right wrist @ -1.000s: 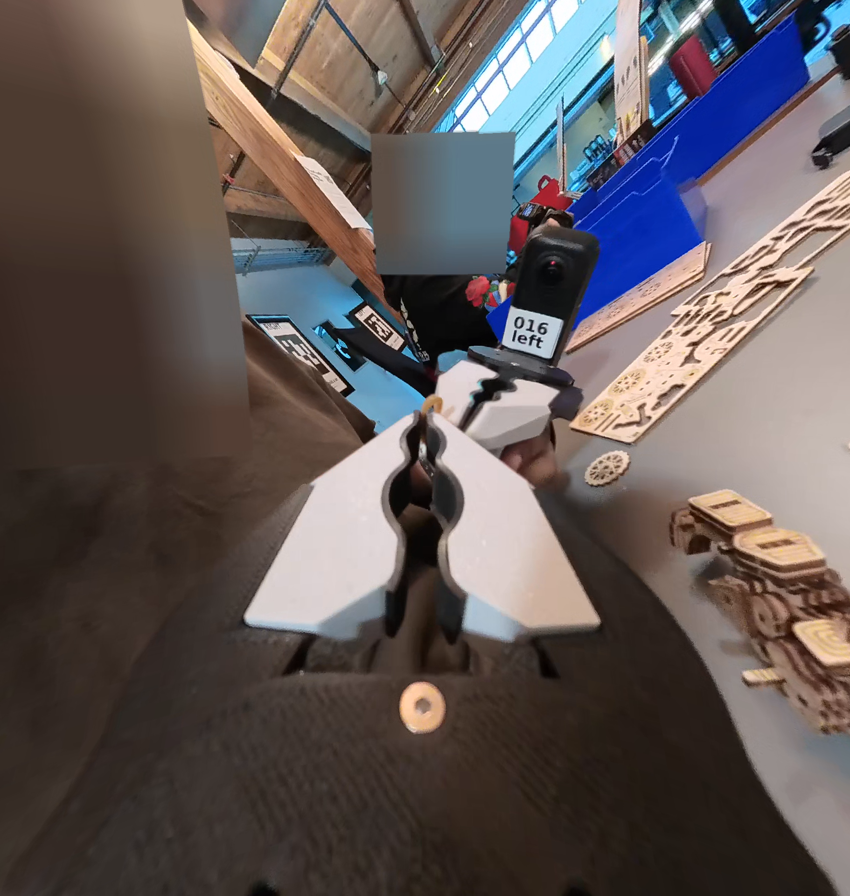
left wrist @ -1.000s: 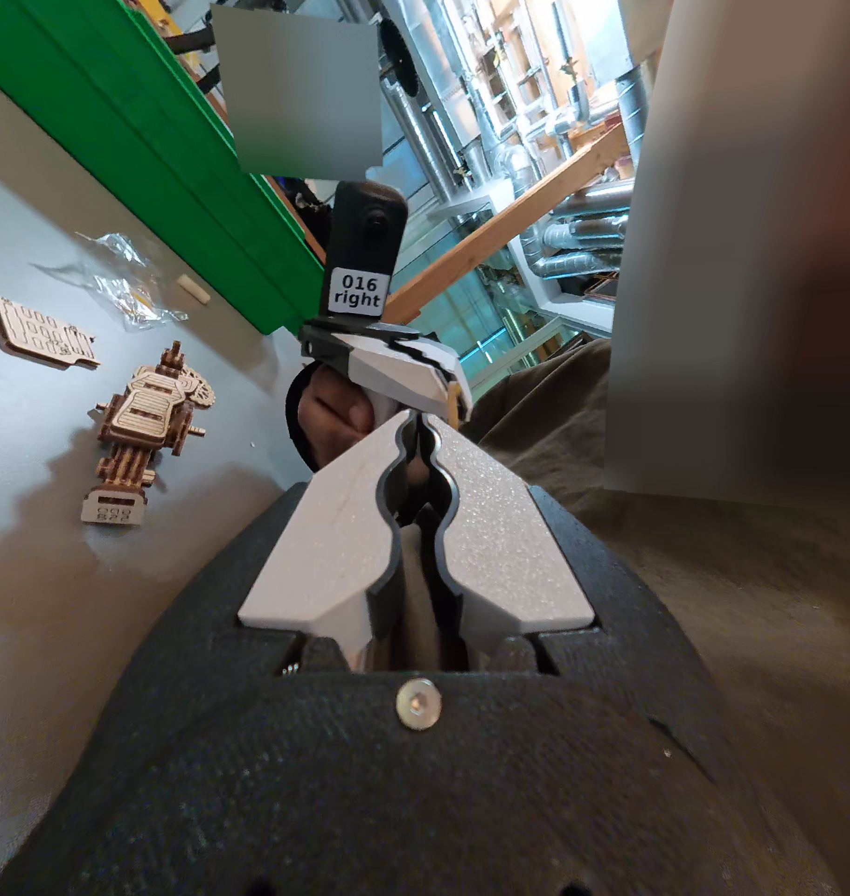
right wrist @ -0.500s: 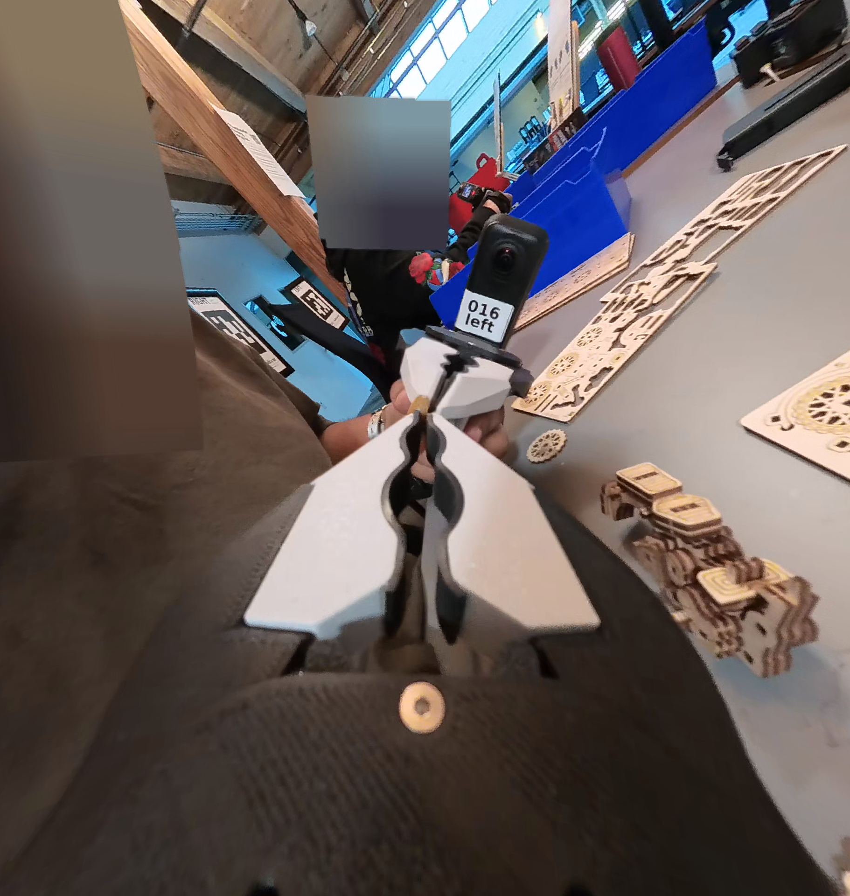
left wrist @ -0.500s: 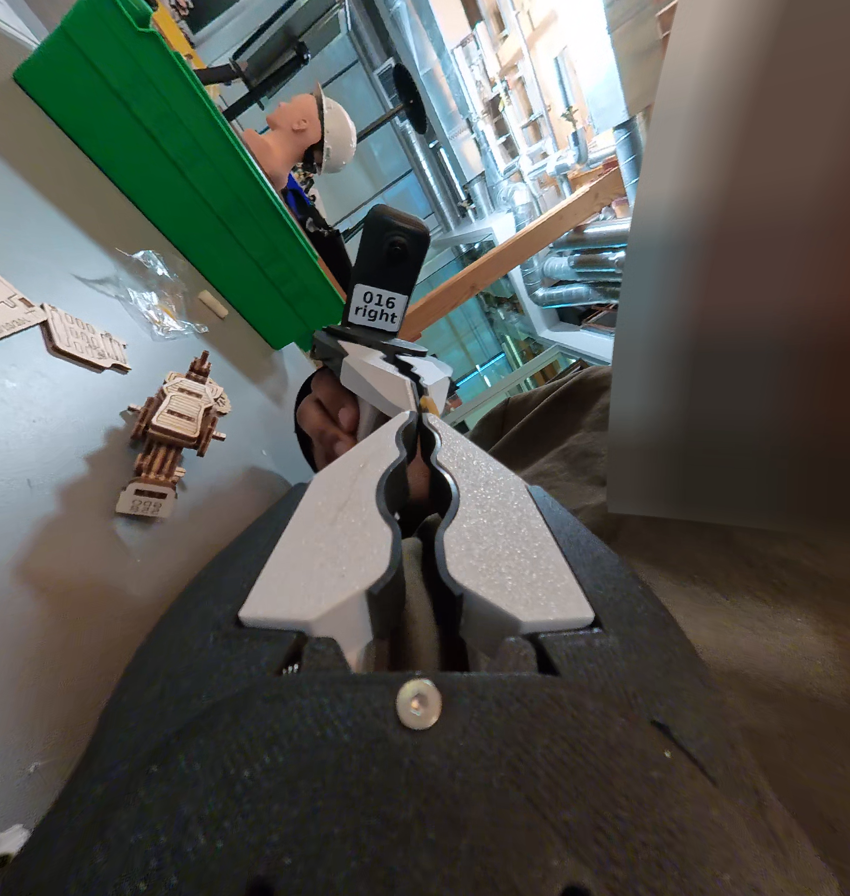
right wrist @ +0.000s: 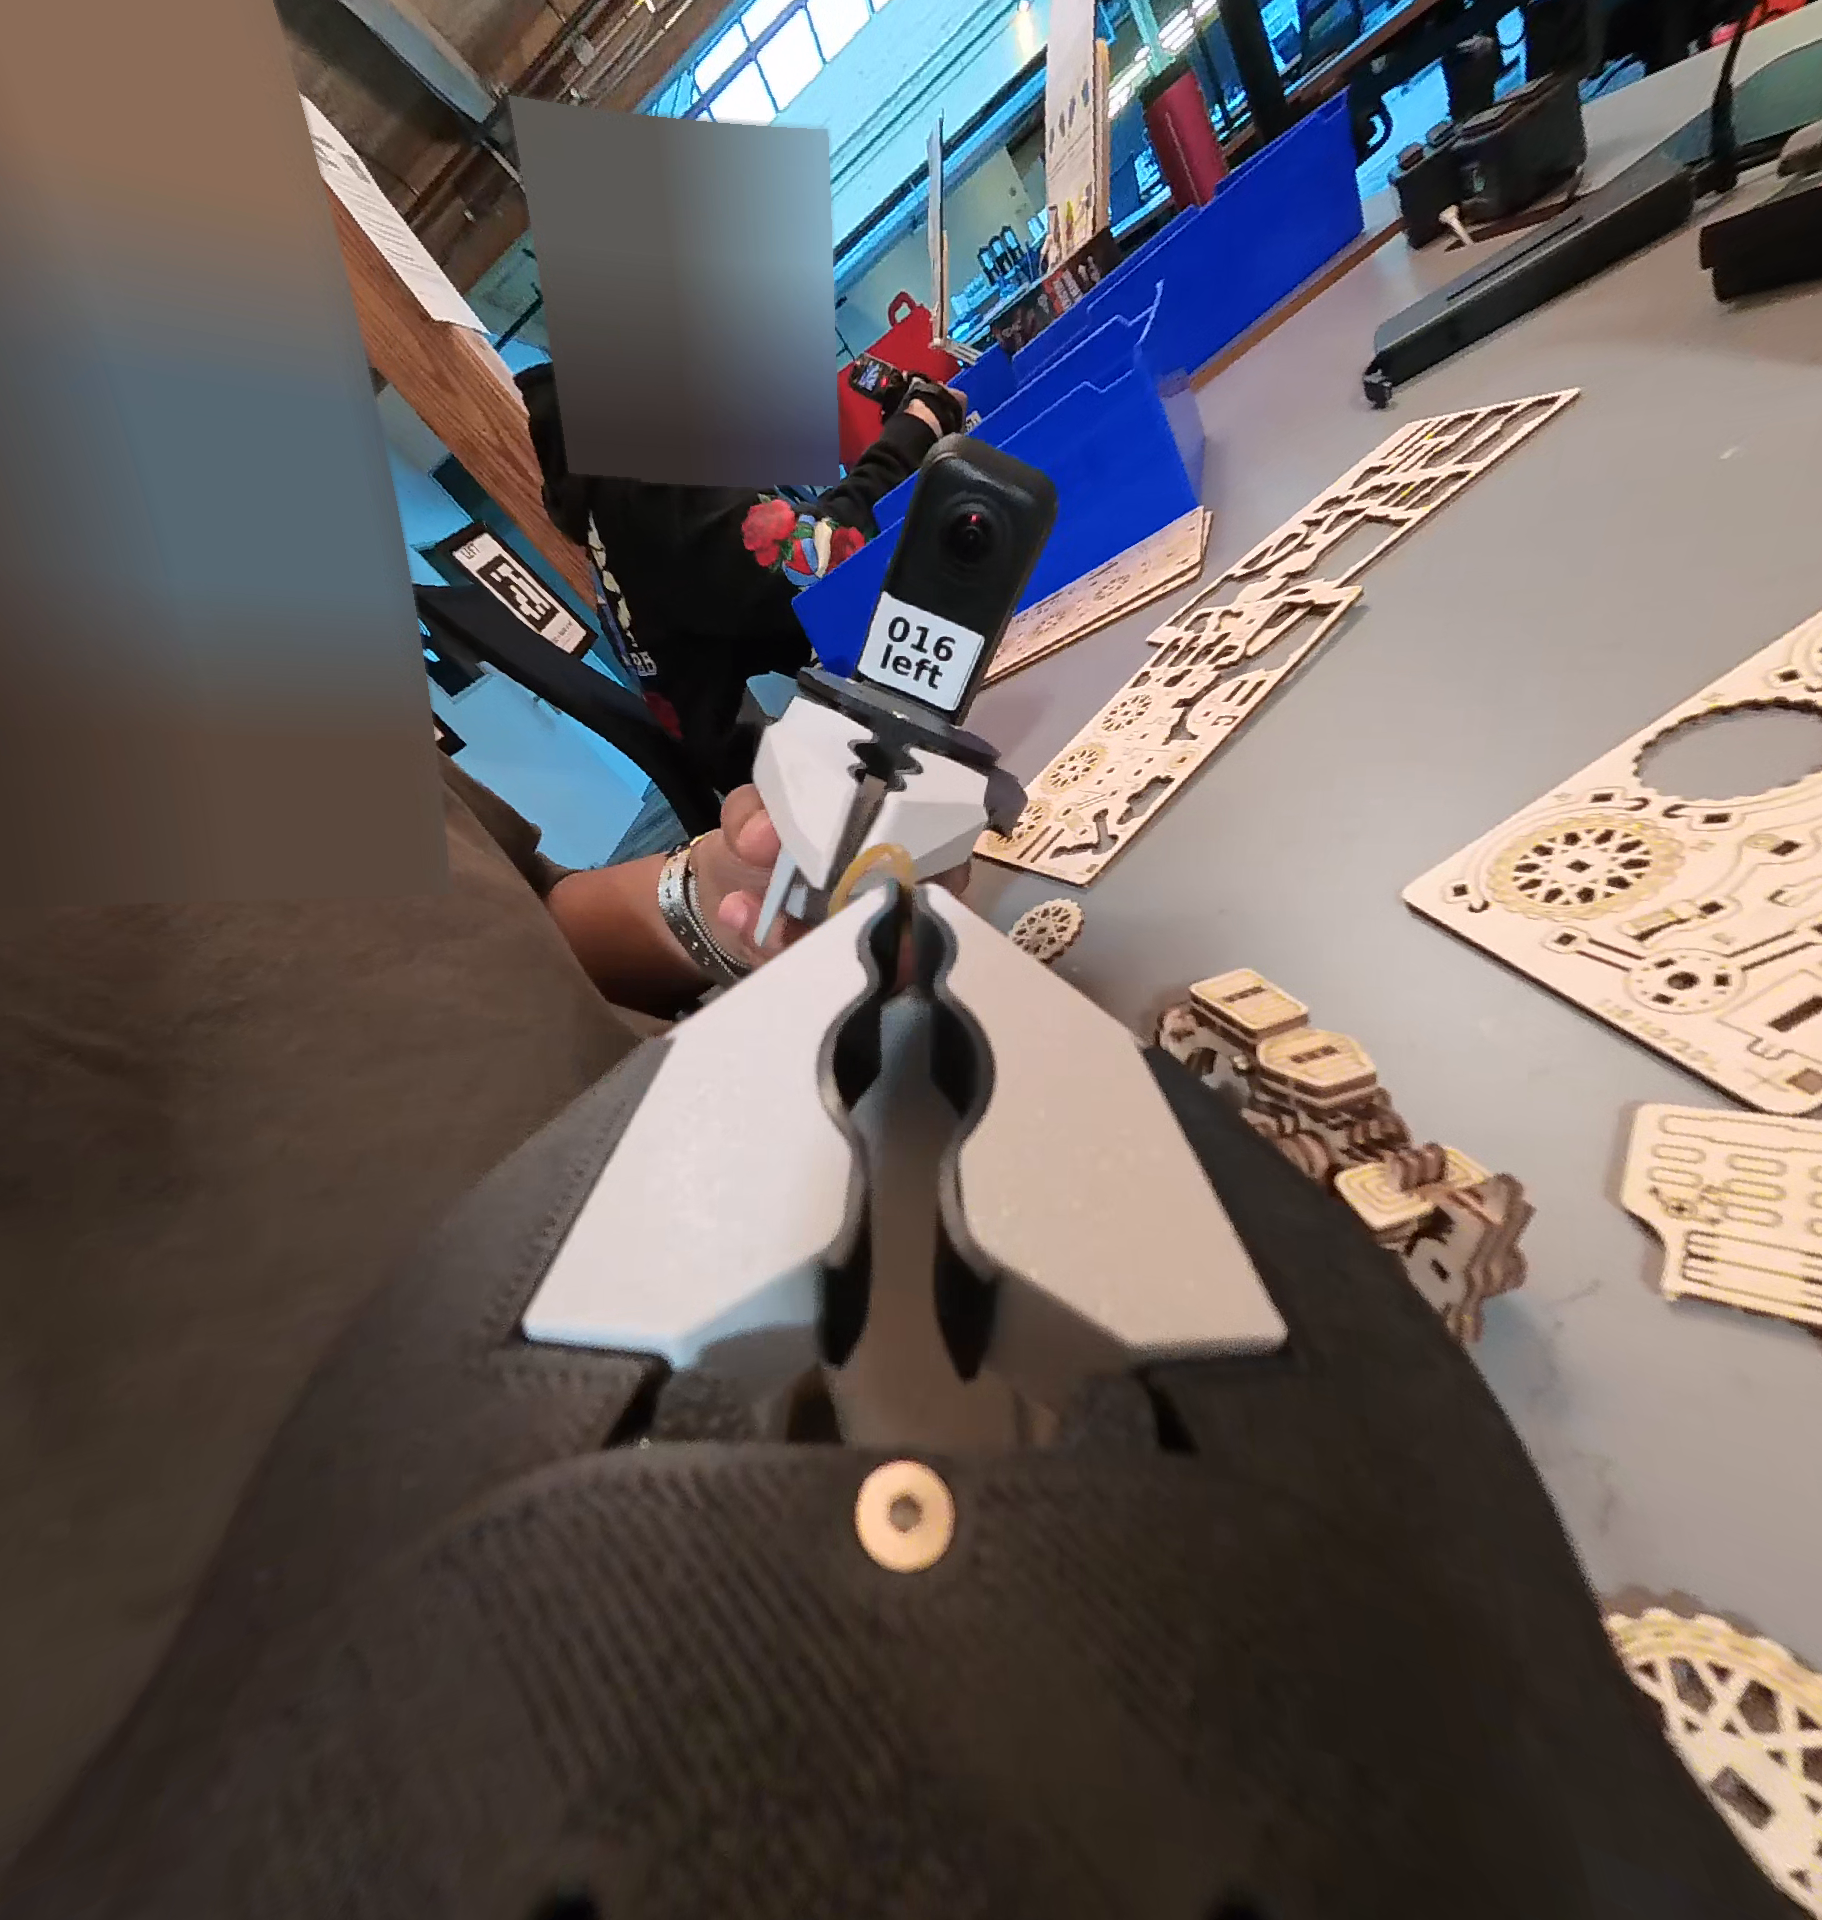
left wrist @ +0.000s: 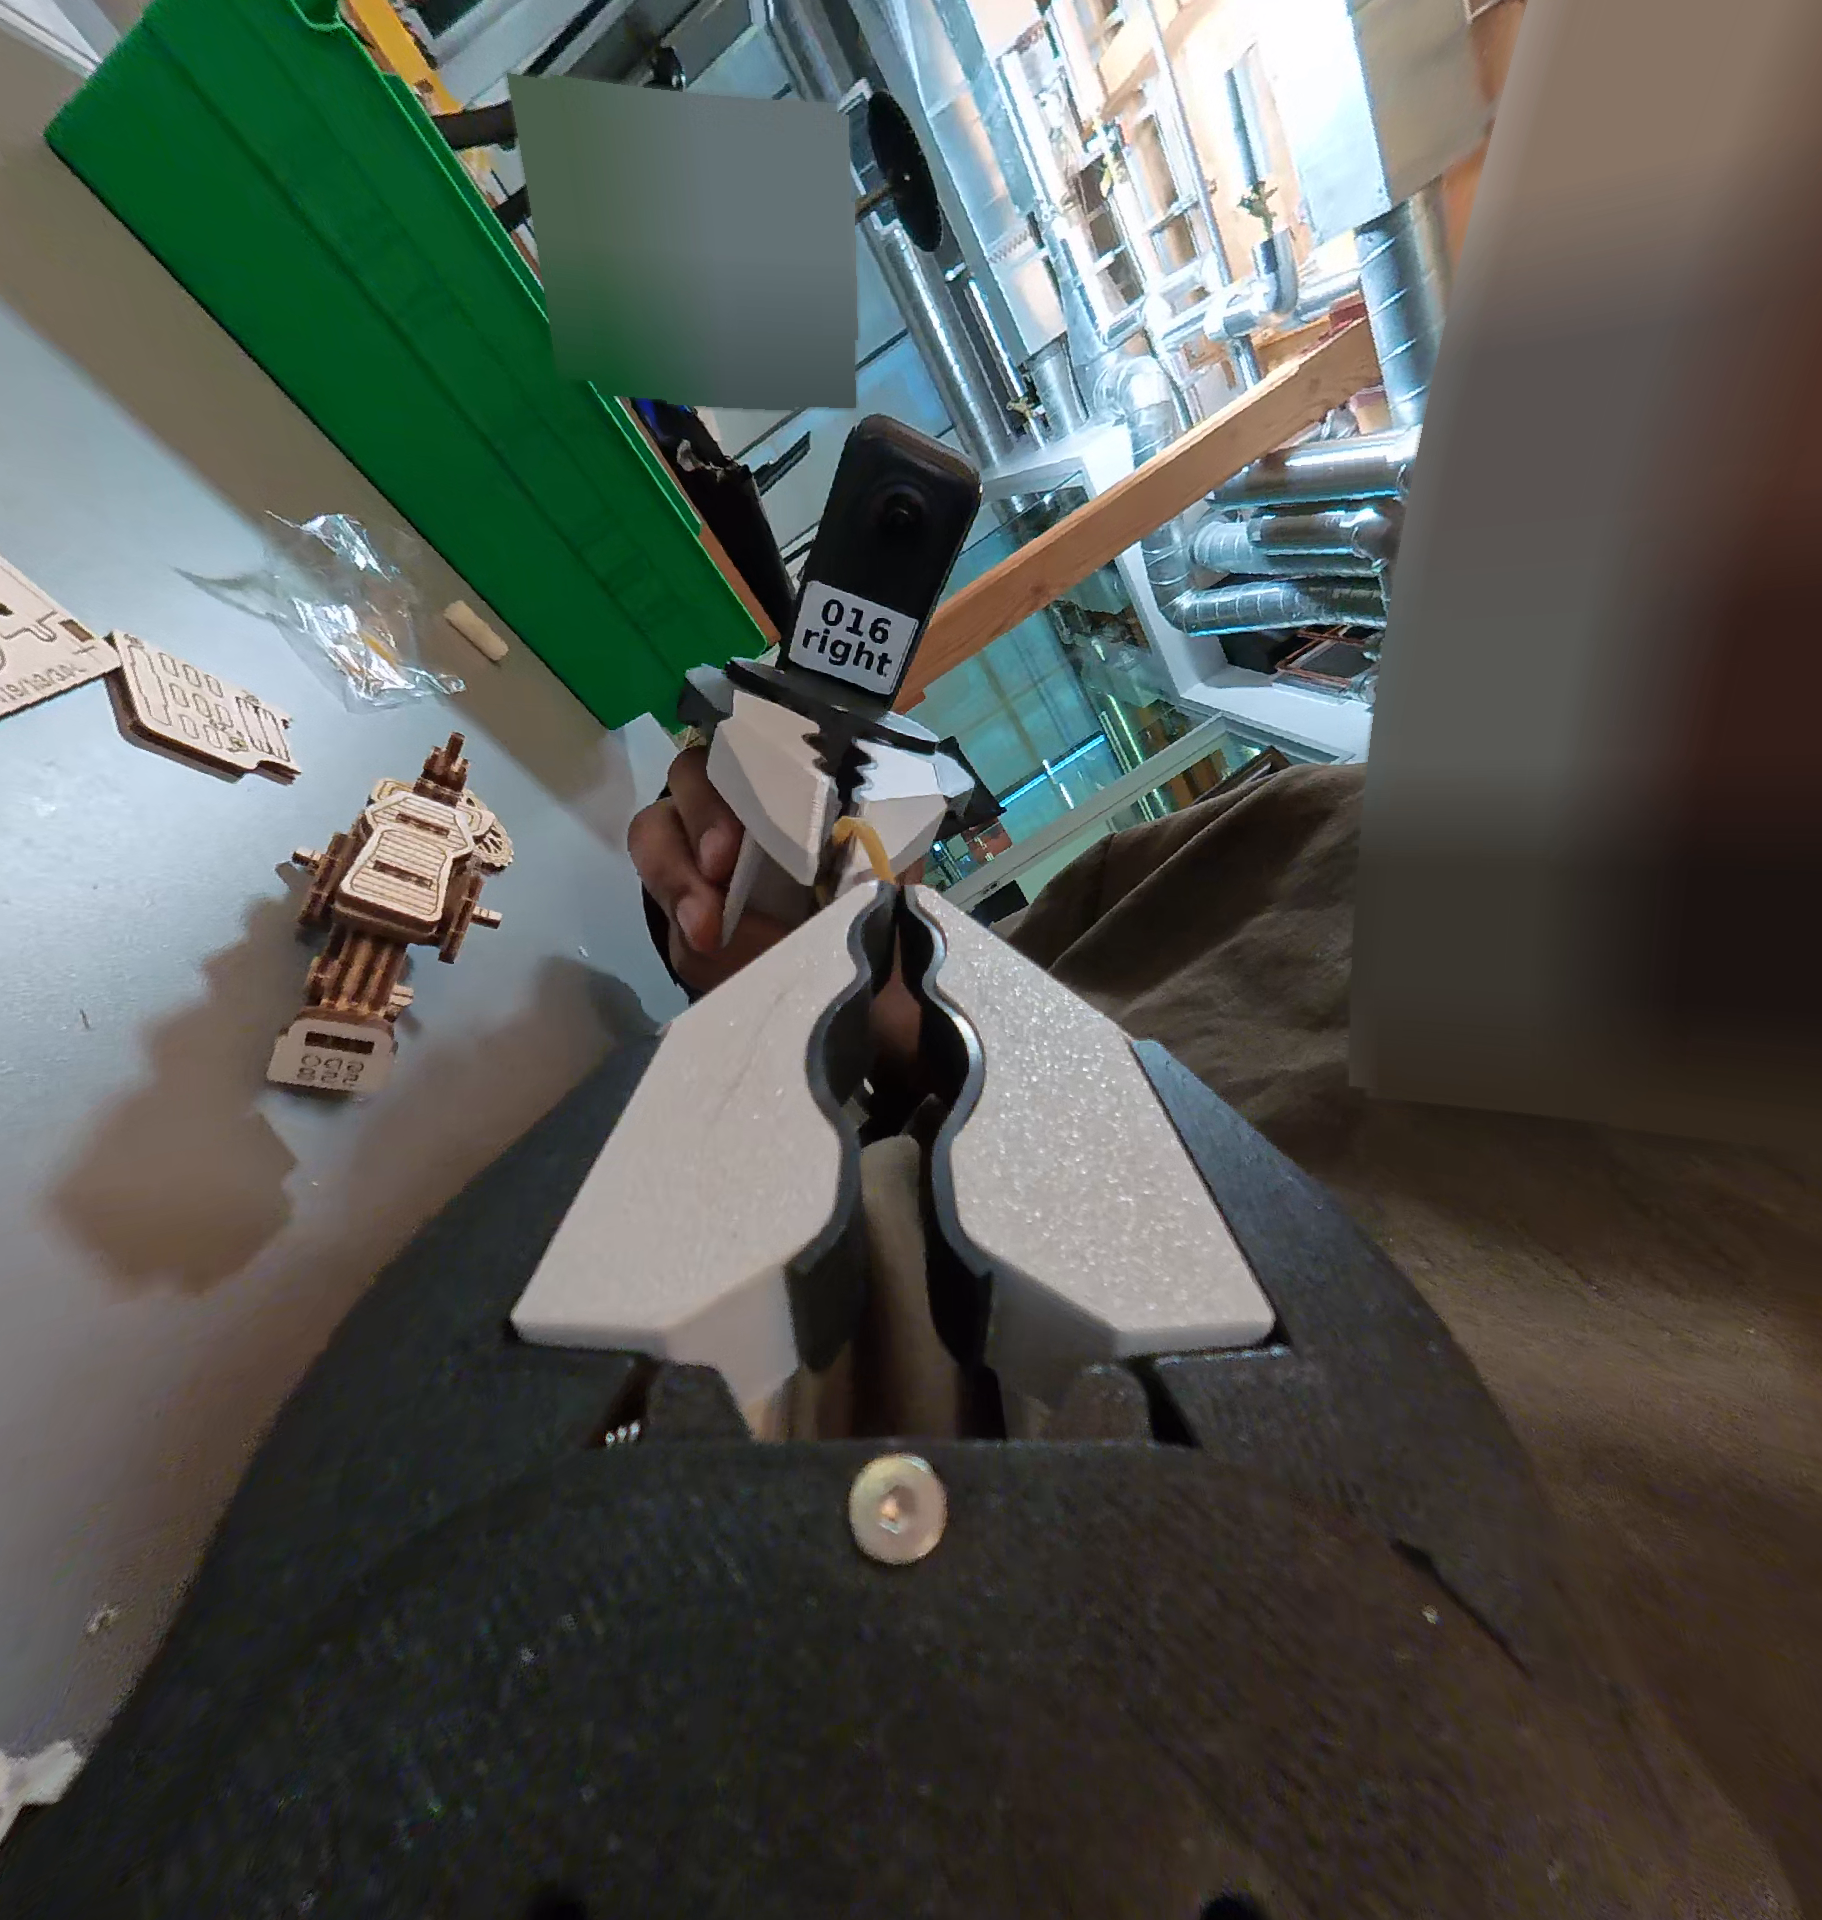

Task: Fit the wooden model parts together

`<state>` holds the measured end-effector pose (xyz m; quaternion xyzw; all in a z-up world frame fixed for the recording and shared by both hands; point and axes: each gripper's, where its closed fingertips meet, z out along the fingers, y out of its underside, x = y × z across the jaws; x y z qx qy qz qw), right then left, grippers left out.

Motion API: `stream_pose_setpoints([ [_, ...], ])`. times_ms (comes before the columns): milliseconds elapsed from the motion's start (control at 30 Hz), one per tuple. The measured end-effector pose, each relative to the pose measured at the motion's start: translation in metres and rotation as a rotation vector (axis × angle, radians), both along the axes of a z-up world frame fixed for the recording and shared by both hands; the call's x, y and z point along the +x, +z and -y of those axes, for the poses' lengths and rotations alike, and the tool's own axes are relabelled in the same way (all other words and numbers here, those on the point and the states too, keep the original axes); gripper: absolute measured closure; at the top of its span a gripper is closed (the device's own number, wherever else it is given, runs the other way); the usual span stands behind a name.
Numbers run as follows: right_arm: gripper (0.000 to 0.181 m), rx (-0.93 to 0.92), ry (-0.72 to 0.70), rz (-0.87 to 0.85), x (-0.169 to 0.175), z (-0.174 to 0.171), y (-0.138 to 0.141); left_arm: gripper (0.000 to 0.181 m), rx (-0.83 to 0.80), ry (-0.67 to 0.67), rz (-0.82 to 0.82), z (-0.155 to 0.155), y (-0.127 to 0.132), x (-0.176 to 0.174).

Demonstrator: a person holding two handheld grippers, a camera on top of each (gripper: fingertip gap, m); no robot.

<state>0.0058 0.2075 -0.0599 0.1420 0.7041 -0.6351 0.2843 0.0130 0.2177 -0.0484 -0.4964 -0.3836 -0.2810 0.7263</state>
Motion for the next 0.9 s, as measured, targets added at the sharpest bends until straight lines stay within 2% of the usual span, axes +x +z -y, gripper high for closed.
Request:
stream_pose_setpoints([
  [133,0.181,0.000,-0.005,-0.004,0.000,0.000,0.000,0.181,-0.016,0.015,-0.001,0.001,-0.002,-0.002],
  [400,0.181,0.021,-0.023,-0.054,0.002,0.004,-0.004,0.164,-0.141,0.048,0.014,-0.003,-0.020,-0.006],
  [533,0.181,0.016,-0.024,-0.067,0.002,0.004,-0.003,0.162,-0.121,0.060,0.023,-0.001,-0.018,-0.009],
  [767,0.181,-0.062,0.004,0.019,0.003,0.001,0.008,0.165,-0.039,0.037,0.042,0.001,-0.009,-0.007],
  [900,0.181,-0.127,0.030,0.085,0.004,-0.002,0.018,0.180,-0.013,0.045,0.055,0.004,-0.006,-0.009],
])
